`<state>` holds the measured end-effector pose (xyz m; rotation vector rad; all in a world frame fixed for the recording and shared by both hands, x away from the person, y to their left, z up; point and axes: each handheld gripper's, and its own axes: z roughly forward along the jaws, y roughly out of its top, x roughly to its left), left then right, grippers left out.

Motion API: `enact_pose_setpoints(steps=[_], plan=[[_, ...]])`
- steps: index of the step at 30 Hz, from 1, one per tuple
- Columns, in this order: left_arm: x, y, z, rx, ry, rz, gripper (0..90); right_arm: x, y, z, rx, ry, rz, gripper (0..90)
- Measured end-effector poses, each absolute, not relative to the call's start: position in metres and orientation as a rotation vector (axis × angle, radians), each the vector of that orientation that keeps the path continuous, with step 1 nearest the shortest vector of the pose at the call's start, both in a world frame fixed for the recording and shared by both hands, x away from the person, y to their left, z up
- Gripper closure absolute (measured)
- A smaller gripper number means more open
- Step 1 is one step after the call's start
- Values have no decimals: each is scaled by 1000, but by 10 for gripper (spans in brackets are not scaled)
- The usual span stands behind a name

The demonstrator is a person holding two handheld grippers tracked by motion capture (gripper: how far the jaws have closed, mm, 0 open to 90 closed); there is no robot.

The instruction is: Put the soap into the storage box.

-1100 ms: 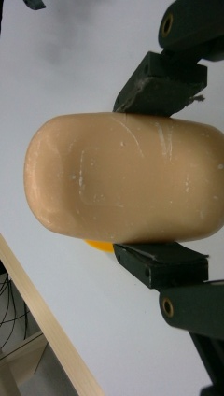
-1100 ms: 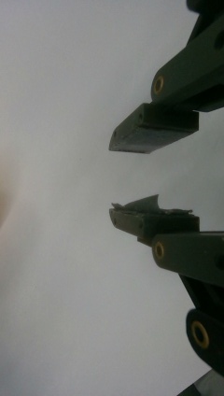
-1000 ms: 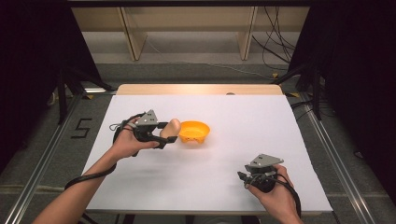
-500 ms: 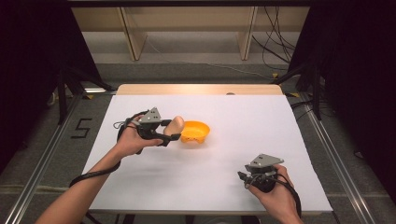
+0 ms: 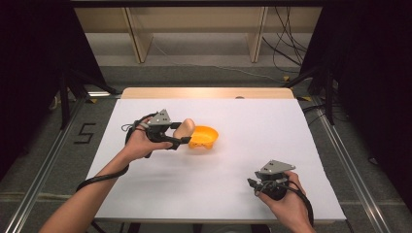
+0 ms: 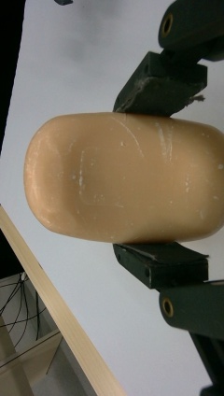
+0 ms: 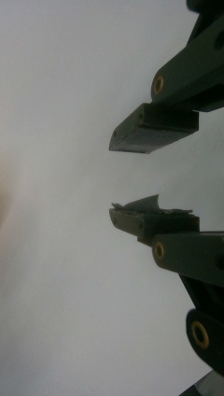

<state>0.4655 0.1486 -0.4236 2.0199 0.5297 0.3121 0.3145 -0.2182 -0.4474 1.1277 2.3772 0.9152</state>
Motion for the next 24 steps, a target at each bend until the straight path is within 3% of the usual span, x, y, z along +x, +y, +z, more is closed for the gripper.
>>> enact_pose_setpoints(steps=[24], plan=[[475, 139, -421, 2015, 524, 309, 323, 314, -218, -446, 1151, 2371, 923, 615]])
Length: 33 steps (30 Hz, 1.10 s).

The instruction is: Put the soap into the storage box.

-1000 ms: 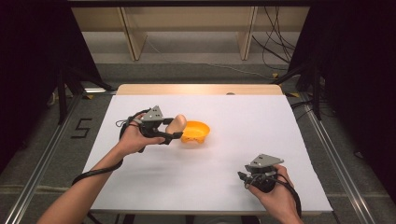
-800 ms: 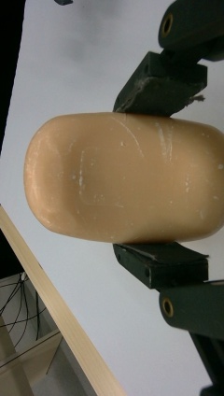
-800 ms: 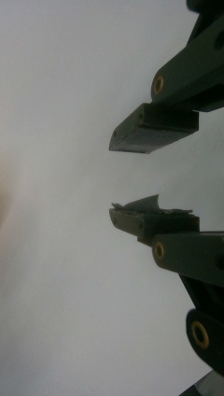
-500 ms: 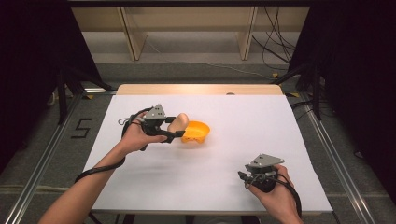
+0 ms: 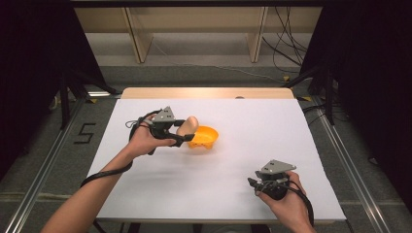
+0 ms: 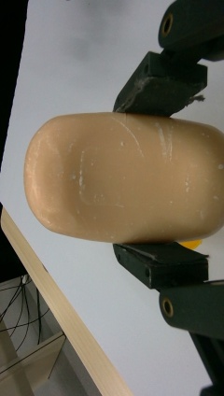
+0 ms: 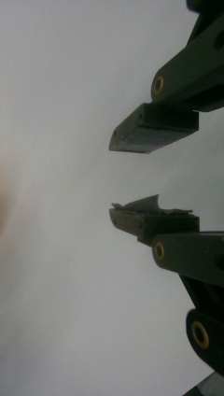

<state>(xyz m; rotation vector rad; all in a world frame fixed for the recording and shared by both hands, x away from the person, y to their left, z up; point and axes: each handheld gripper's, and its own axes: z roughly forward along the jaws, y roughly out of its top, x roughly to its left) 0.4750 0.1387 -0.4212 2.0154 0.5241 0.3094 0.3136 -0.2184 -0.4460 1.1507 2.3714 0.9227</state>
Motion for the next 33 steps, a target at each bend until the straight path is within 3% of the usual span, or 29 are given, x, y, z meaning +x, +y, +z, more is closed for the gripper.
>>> enact_pose_setpoints(steps=[33], plan=[[486, 128, -423, 2033, 511, 295, 323, 314, -220, -445, 1154, 2354, 933, 616]])
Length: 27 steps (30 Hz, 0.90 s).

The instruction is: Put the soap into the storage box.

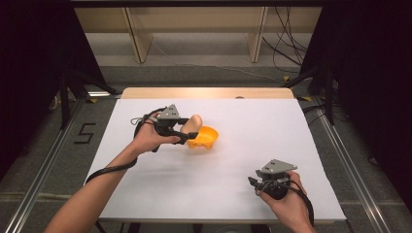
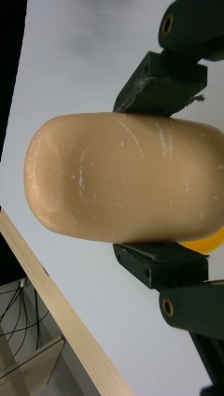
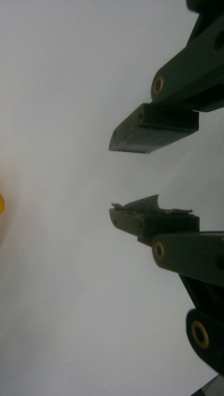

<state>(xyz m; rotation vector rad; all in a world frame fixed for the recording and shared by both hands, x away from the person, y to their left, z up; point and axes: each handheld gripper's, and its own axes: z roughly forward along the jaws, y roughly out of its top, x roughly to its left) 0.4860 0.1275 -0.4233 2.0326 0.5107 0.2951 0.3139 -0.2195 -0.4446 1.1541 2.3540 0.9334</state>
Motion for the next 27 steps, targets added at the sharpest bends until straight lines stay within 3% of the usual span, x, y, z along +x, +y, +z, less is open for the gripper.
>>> enact_pose_setpoints(steps=[27], plan=[[494, 116, -427, 2053, 498, 286, 322, 315, -221, -446, 1122, 2355, 930, 615]])
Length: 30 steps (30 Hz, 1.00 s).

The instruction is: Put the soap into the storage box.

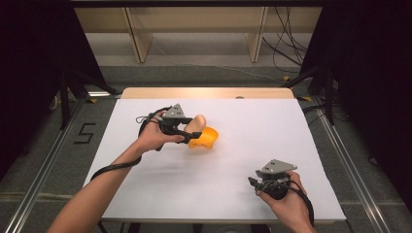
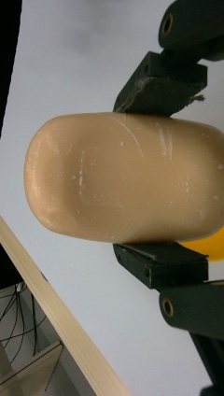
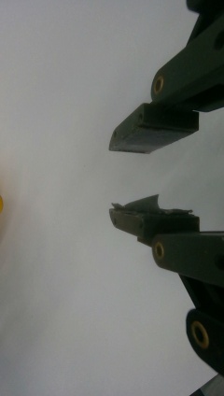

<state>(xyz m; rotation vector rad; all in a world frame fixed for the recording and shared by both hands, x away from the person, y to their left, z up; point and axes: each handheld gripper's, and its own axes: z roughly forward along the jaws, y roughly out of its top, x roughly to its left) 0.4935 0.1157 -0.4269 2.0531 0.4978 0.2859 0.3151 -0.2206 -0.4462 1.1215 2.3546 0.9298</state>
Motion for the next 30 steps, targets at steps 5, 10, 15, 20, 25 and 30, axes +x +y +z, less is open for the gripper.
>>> enact_pose_setpoints(steps=[5, 10, 15, 20, 25, 30], plan=[[495, 114, -428, 2057, 498, 286, 322, 315, -220, -445, 1140, 2353, 934, 616], [496, 113, -429, 2060, 503, 282, 322, 314, -220, -445, 1152, 2357, 931, 616], [498, 113, -430, 2061, 502, 288, 322, 314, -220, -445, 1149, 2357, 931, 615], [499, 112, -432, 2059, 507, 290, 322, 314, -220, -445, 1146, 2356, 931, 616], [500, 110, -433, 2061, 508, 281, 322, 315, -220, -446, 1129, 2355, 930, 615], [501, 109, -434, 2069, 502, 272, 322, 315, -220, -446, 1128, 2355, 930, 615]])
